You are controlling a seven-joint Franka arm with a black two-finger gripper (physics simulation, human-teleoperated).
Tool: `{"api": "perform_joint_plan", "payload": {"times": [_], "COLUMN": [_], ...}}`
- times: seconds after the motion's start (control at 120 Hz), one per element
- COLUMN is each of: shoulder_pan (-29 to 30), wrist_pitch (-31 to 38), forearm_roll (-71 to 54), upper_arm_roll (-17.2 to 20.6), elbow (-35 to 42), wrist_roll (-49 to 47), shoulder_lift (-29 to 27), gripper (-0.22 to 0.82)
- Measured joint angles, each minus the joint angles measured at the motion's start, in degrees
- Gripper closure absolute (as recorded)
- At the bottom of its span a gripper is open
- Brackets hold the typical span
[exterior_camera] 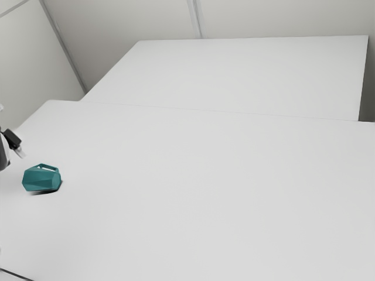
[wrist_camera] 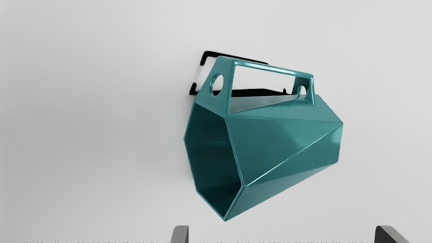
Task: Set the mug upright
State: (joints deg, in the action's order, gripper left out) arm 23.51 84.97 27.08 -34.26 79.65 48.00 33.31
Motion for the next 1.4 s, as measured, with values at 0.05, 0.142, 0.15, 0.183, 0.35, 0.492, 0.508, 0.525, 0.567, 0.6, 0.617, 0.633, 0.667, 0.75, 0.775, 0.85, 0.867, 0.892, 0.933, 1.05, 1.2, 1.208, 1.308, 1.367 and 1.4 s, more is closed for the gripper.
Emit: {"api": "perform_joint_plan", "payload": {"times": [0.05, 0.142, 0.15, 0.183, 0.35, 0.492, 0.508, 0.525, 0.567, 0.6, 0.617, 0.633, 0.667, 0.75, 0.775, 0.85, 0.867, 0.892, 0.933, 1.05, 1.2, 1.208, 1.308, 1.367, 1.4], "shoulder_pan": [0.48, 1.1, 1.16, 1.4, 2.5, 2.59, 2.59, 2.59, 2.57, 2.54, 2.53, 2.53, 2.53, 2.55, 2.57, 2.58, 2.59, 2.59, 2.59, 2.86, 3.19, 3.21, 3.28, 3.29, 3.3], "wrist_pitch": [0.08, 0.53, 0.57, 0.76, 1.94, 3.86, 4.08, 4.28, 4.73, 5.15, 5.35, 5.55, 5.9, 6.67, 6.85, 7.25, 7.31, 7.35, 7.35, 6.92, 5.77, 5.71, 4.97, 4.55, 4.35], "forearm_roll": [0.01, -0.06, -0.05, 0.04, 1.46, 2.94, 3.15, 3.35, 3.86, 4.2, 4.39, 4.56, 4.94, 5.62, 5.84, 6.69, 6.93, 7.34, 8.04, 9.96, 12.77, 12.96, 15.06, 16.23, 16.79], "upper_arm_roll": [0.0, 0.0, 0.0, 0.0, -0.01, 0.08, 0.09, 0.11, 0.14, 0.16, 0.18, 0.2, 0.21, 0.24, 0.24, 0.21, 0.22, 0.22, 0.21, 0.18, 0.1, 0.1, 0.09, 0.08, 0.08], "elbow": [0.24, 0.54, 0.56, 0.59, 0.62, 0.62, 0.62, 0.62, 0.62, 0.62, 0.62, 0.62, 0.62, 0.64, 0.75, 1.16, 1.23, 1.3, 1.67, 2.48, 3.48, 3.55, 4.17, 4.71, 4.85], "wrist_roll": [1.04, 2.85, 3.01, 3.64, 6.68, 9.14, 9.4, 9.66, 10.3, 10.8, 11.04, 11.29, 11.77, 12.87, 13.17, 14.0, 14.18, 14.42, 14.81, 15.78, 16.75, 16.79, 17.25, 17.39, 17.41], "shoulder_lift": [0.09, 0.33, 0.38, 0.53, 1.66, 2.5, 2.61, 2.7, 2.95, 3.08, 3.14, 3.21, 3.42, 3.83, 3.92, 4.06, 4.07, 4.08, 4.09, 4.1, 4.1, 4.1, 4.1, 4.1, 4.1], "gripper": [0.0, 0.0, 0.0, 0.0, 0.0, 0.0, 0.0, 0.0, 0.0, 0.0, 0.0, 0.0, 0.0, 0.0, 0.0, 0.0, 0.0, 0.0, 0.0, 0.0, 0.0, 0.0, 0.0, 0.0, 0.0]}}
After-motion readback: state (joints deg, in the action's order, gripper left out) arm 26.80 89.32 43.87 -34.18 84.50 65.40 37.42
